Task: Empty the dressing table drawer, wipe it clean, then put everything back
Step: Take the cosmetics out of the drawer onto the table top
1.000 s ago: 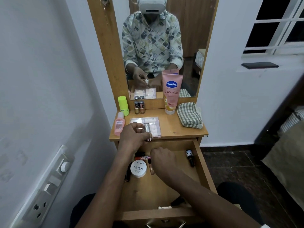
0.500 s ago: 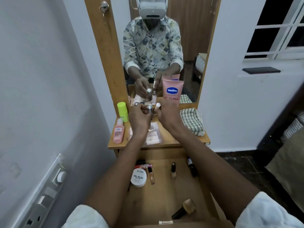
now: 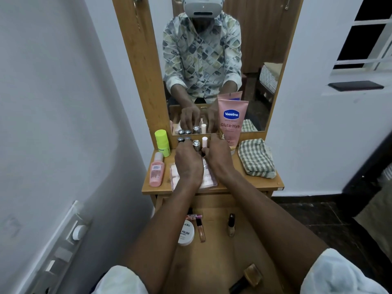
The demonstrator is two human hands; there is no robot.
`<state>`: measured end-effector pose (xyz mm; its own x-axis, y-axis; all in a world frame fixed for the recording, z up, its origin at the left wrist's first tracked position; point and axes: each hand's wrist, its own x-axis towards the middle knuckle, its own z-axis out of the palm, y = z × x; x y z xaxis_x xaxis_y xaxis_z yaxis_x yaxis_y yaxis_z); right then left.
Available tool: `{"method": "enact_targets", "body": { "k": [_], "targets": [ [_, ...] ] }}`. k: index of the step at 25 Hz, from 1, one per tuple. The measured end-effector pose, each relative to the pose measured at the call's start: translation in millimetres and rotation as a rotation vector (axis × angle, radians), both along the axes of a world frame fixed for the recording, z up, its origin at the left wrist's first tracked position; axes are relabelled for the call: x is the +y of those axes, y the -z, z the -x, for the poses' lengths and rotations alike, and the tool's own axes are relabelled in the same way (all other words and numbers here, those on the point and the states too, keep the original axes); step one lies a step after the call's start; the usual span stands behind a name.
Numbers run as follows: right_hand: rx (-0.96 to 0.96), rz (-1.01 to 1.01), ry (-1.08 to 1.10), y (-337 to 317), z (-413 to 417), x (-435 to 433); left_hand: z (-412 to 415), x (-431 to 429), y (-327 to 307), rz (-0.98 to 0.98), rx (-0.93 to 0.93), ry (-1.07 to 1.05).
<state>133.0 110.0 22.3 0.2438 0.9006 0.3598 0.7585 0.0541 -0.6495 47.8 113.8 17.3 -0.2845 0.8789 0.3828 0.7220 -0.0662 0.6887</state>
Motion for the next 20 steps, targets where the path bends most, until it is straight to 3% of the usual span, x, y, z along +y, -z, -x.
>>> {"method": "enact_targets", "body": {
  "k": [6,11,20],
  "targets": [
    [0.096,0.019,0.031,2.3,0.7,0.6,7.9,-1.2,-8.3,0.099,0.284,-0.098],
    [0.175,0.022,-0.004,0.8,1.5,-2.3,13.5,3.6,-10.0,0.177,0.219,0.024],
    [0.311,0.015,-0.03,-9.4,3.0,-2.5,-0.9,9.6,-10.7,0.161,0.307,0.015]
  ]
}}
